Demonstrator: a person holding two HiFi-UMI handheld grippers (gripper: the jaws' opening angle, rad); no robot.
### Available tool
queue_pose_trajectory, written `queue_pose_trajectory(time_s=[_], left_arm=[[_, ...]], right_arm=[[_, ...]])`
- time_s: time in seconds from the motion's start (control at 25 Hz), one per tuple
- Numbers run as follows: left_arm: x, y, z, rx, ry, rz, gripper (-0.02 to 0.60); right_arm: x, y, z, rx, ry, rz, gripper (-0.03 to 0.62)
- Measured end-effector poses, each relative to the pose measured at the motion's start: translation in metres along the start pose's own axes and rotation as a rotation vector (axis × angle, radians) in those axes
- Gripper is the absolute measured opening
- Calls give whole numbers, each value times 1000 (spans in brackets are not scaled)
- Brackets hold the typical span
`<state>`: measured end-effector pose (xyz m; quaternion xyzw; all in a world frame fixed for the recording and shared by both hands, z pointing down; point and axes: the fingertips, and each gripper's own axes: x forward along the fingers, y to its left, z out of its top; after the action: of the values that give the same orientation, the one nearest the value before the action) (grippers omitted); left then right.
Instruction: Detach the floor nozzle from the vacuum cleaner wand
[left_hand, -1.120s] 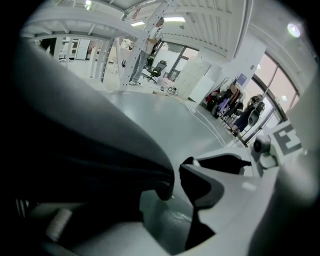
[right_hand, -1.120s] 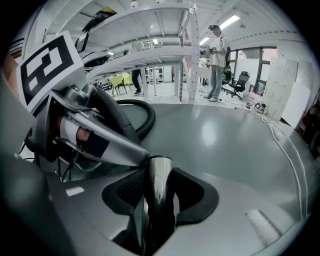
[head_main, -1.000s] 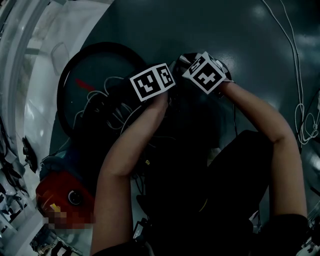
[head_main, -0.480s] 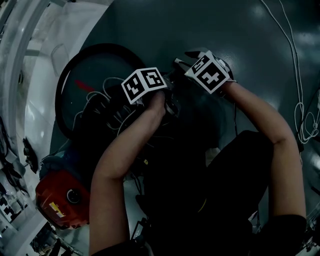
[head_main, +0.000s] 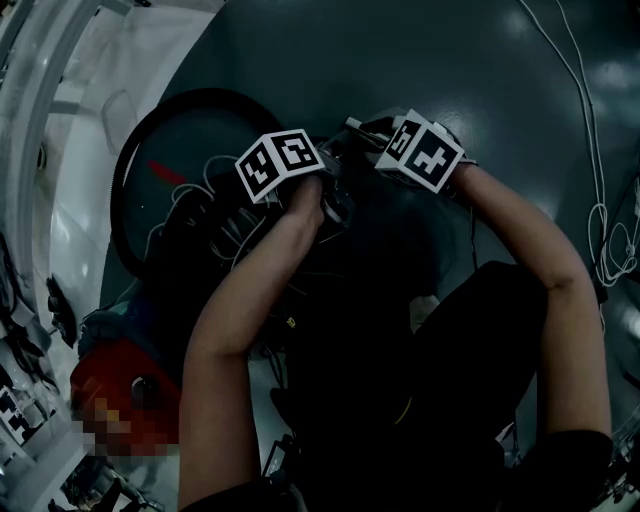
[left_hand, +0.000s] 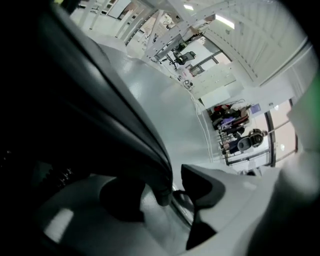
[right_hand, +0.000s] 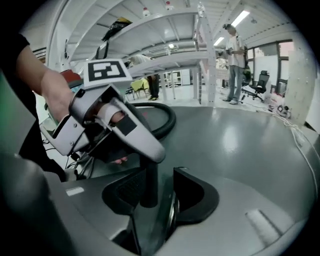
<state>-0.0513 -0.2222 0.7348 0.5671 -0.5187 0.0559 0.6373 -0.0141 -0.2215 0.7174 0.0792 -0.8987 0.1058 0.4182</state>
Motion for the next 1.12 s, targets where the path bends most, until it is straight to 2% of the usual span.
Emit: queue_pose_trajectory(time_s=[0.08, 0.2, 0.32, 0.4, 0.48, 0.56, 0.6, 0.68, 0.8, 1.0, 1.08, 1.12], left_arm=[[-1, -3, -1, 28, -2, 3, 238], [-1, -1, -3, 18, -5, 4, 252], [-3, -4, 1, 33, -30, -8, 252], [-4, -9, 6, 60, -42, -12, 252], [-5, -13, 2, 64, -23, -17, 261], [-7, -17, -9, 53, 12, -27, 263], [-8, -19, -13, 48, 22, -34, 273], [-13, -22, -15, 79, 16, -43, 260], [-22, -29, 3, 245, -66, -22, 191], [-43, -55, 38, 652, -297, 67, 36], [-50, -64, 42, 783, -380, 101, 11], [-53, -67, 44, 820, -410, 108, 11]], right_arm=[[6, 10, -4, -37, 24, 32, 175], [12, 17, -6, -85, 38, 58, 184], [15, 25, -2, -75, 20, 105, 213], [18, 21, -2, -97, 37, 64, 210], [20, 11, -4, -155, 59, -26, 167], [19, 2, -3, -168, 57, -95, 120], [19, -2, -2, -160, 50, -112, 95], [17, -4, -1, -133, 33, -110, 107], [11, -11, -1, -55, 7, -106, 107], [-2, -22, 5, 2, -38, -143, 90], [-8, -23, 11, 16, -71, -155, 75], [-11, -24, 14, 25, -89, -161, 70]])
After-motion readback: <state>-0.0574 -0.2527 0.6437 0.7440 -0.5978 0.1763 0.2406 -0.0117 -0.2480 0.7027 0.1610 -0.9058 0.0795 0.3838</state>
